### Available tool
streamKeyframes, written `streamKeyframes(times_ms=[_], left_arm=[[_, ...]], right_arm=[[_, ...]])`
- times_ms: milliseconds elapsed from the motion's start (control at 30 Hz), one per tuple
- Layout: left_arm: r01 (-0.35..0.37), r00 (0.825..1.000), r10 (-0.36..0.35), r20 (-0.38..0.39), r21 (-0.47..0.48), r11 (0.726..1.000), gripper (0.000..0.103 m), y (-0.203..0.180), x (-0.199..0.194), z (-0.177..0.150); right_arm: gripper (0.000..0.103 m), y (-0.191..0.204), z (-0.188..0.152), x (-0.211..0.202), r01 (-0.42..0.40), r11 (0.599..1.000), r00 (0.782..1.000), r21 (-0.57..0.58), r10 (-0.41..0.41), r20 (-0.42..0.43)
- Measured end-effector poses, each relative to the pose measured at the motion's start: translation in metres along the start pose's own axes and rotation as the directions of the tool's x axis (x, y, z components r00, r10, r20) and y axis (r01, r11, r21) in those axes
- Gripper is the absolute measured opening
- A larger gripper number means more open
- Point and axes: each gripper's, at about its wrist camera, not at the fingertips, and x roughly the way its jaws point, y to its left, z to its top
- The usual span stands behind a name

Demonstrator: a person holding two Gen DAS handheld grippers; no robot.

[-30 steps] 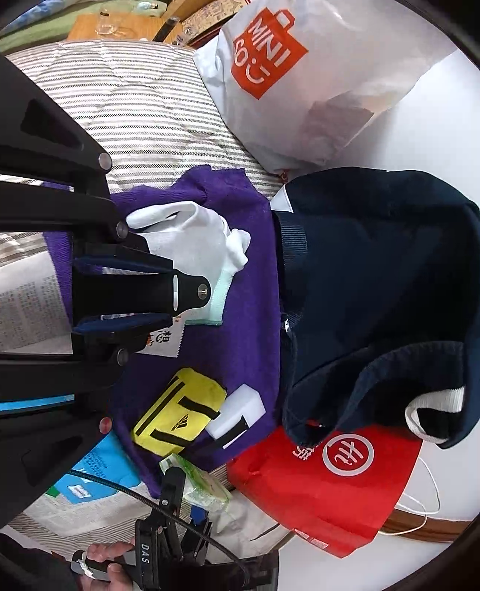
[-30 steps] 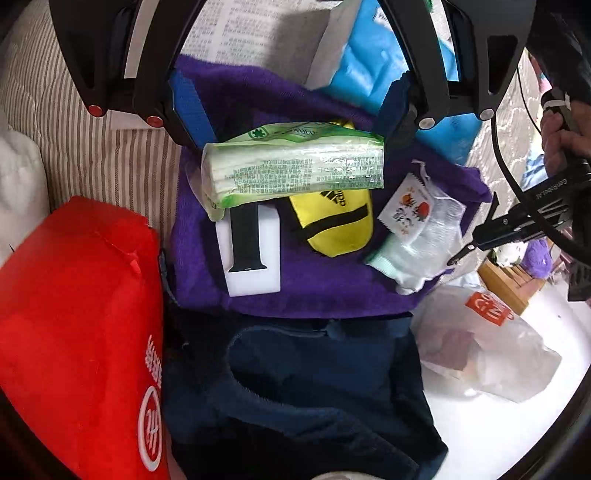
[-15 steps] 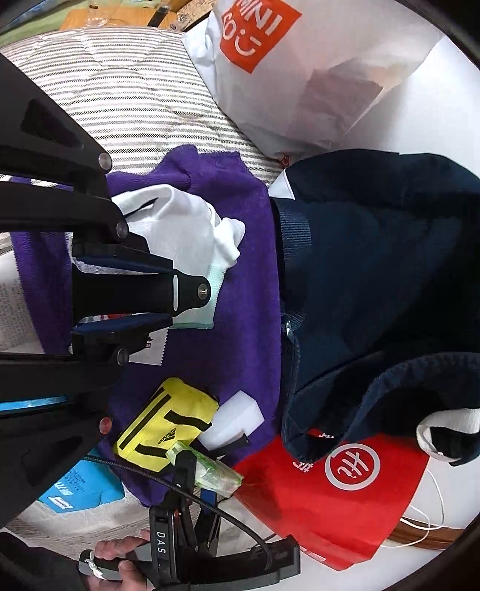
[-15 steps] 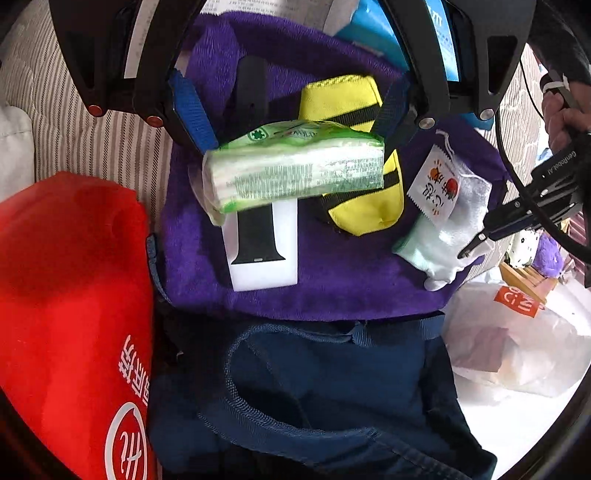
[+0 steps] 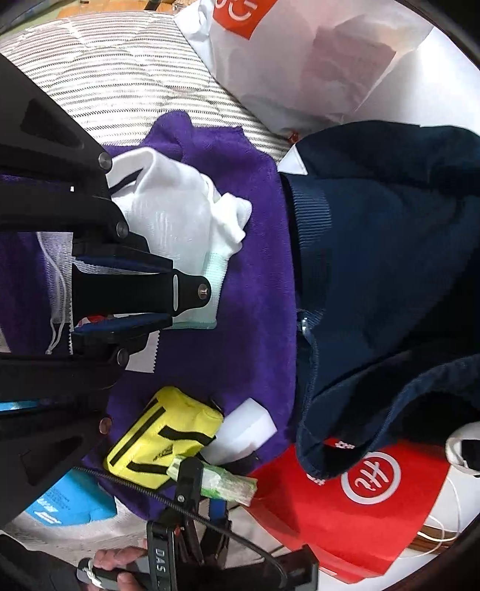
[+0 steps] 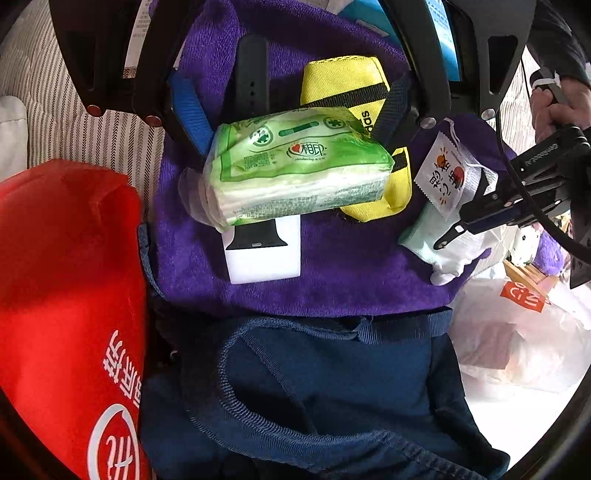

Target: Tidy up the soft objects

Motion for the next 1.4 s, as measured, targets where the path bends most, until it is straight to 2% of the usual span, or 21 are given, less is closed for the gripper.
streamKeyframes(times_ms=[467, 567, 633, 733, 1133, 1400], left_arm=[[0.004, 0.999, -0.004, -0.037, -0.018, 1.0, 0.023, -0.002, 0.021, -0.004], [0.004, 0.999, -0.005, -0.042, -0.015, 1.0, 0.035, -0.004, 0.021, -0.003], [0.003, 0.999, -0.003, -0.041, -0.009, 1.0, 0.048, -0.007, 0.021, -0.003], [-0.002, 1.0, 0.002, -0.032, -0.002, 1.0, 0.055, -0.012, 0.016, -0.004], [-0.051, 0.999, 0.051, 0.01, 0.002, 0.999, 0.057, -0.02, -0.025, -0.007], [-0.07, 0.997, 0.069, 0.028, 0.009, 0.998, 0.059, -0.028, -0.058, -0.032]], right_arm=[[0.088, 0.0, -0.001, 0.011, 0.012, 1.0, 0.999, -0.01, -0.012, -0.037], [0.088, -0.002, -0.003, 0.006, 0.012, 1.0, 0.999, -0.003, -0.013, -0.029], [0.088, -0.004, -0.005, 0.002, 0.017, 1.0, 1.0, -0.002, -0.017, -0.023], [0.088, -0.004, -0.007, -0.005, 0.019, 1.0, 1.0, 0.001, -0.019, -0.014], [0.088, -0.003, -0.039, -0.051, 0.018, 1.0, 0.999, 0.002, -0.018, 0.032], [0.088, -0.001, -0.083, -0.092, 0.025, 1.0, 0.998, 0.0, -0.025, 0.063]])
